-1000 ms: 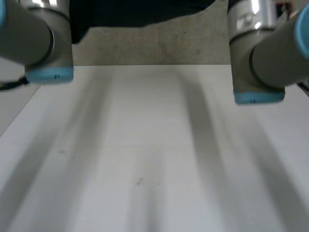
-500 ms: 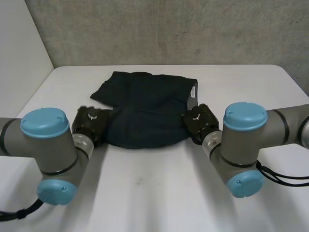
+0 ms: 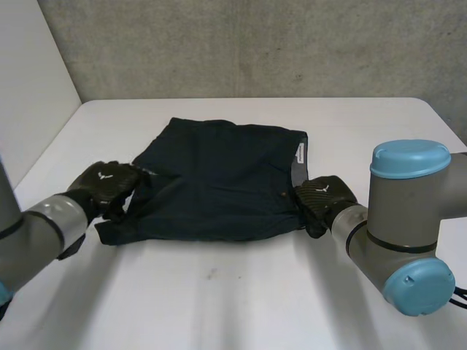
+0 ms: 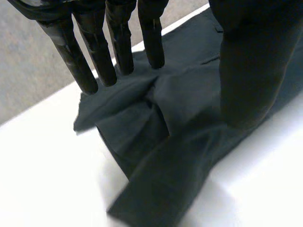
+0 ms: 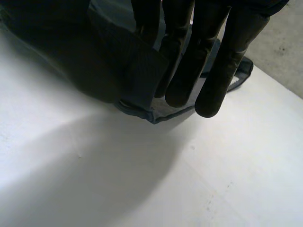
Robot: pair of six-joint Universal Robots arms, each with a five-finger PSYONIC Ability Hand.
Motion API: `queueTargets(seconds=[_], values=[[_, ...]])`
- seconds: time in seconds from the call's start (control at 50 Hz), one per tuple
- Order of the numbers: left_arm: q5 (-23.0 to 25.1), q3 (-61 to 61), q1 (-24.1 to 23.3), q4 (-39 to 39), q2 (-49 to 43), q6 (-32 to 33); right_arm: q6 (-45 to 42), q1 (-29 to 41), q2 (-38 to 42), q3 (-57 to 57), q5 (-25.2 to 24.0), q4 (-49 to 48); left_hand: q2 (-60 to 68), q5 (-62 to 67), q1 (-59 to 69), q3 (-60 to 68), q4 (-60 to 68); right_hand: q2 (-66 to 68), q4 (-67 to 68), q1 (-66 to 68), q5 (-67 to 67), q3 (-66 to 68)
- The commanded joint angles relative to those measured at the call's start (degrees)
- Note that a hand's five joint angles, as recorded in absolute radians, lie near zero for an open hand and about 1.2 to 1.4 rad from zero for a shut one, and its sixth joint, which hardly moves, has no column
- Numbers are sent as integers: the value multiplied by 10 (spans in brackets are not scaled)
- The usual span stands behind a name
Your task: Fold the shorts.
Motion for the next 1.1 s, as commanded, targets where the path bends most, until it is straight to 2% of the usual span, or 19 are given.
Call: queueTargets(seconds=[0.02, 0.28, 0.38, 0.48, 0.78, 0.86, 0.94, 1.1], values=[[23, -66, 47, -30, 57, -6, 30, -9, 4, 3, 3, -4, 111, 115, 115, 107, 115, 125, 116, 241, 138, 119], [25, -145, 51, -5, 94, -6, 48, -3, 15, 4, 2, -3, 168, 172, 172, 164, 172, 125, 116, 241, 138, 119], [26, -152, 54, 6, 103, -6, 47, -3, 18, 4, 3, -3, 254, 258, 258, 250, 258, 125, 116, 241, 138, 119], [32, -161, 54, 13, 114, -4, 45, -3, 20, 5, 3, -4, 244, 248, 248, 240, 248, 125, 116, 241, 138, 119], [93, -180, 54, 12, 125, 3, 45, -4, 21, 3, 8, -4, 257, 261, 261, 254, 261, 125, 116, 241, 138, 119], [90, -180, 56, 13, 109, 3, 44, -3, 21, 2, 8, -4, 227, 231, 231, 223, 231, 125, 116, 241, 138, 119], [85, -167, 58, 21, 67, 3, 44, -3, 21, 3, 8, -5, 133, 137, 137, 129, 137, 125, 116, 241, 138, 119], [58, -101, 70, 42, -12, 3, 43, -3, 21, 3, 8, -5, 131, 135, 135, 127, 135, 125, 116, 241, 138, 119]])
